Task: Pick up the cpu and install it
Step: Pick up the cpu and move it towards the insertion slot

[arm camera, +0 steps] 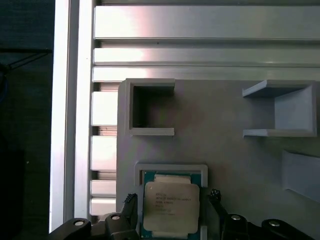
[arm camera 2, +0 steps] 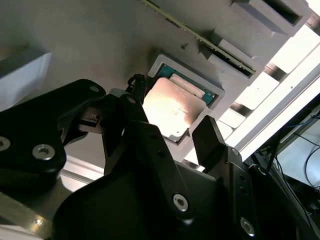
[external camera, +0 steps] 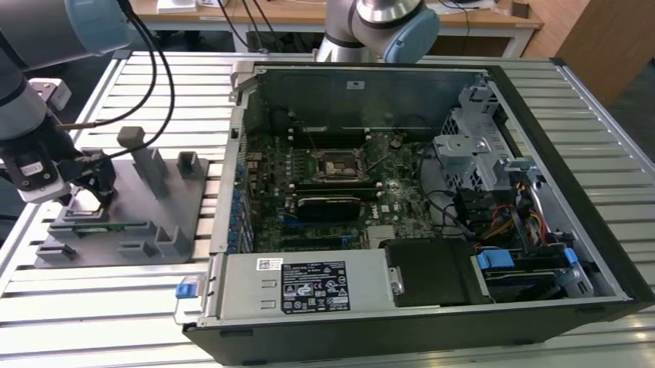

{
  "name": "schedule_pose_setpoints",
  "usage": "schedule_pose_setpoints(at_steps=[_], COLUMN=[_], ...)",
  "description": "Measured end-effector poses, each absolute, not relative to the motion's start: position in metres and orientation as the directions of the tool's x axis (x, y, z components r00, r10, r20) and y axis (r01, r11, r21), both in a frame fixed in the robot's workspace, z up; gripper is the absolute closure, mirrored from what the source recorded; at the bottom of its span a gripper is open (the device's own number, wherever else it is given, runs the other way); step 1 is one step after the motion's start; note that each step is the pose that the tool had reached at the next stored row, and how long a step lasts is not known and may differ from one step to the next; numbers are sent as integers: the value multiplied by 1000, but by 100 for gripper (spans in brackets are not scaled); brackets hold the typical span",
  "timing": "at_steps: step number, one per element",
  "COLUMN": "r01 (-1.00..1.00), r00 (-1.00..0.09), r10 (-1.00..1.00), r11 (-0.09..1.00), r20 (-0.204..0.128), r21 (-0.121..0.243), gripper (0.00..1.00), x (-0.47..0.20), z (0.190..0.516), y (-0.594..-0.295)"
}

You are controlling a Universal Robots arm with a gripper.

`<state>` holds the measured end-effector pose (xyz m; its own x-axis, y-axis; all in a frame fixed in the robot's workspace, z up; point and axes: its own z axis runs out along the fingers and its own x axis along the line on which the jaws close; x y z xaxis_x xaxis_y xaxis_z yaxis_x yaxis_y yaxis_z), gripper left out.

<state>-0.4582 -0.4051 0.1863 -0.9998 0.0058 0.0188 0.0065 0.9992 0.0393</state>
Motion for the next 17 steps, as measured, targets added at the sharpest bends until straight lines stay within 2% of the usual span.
schedule_pose_setpoints(at_steps=[17], r01=[6], r00=[-1000], r10=[5], r11=[999], r20=[18], r21=[39], gripper=[35], x=[-461], z=[183], y=[-403])
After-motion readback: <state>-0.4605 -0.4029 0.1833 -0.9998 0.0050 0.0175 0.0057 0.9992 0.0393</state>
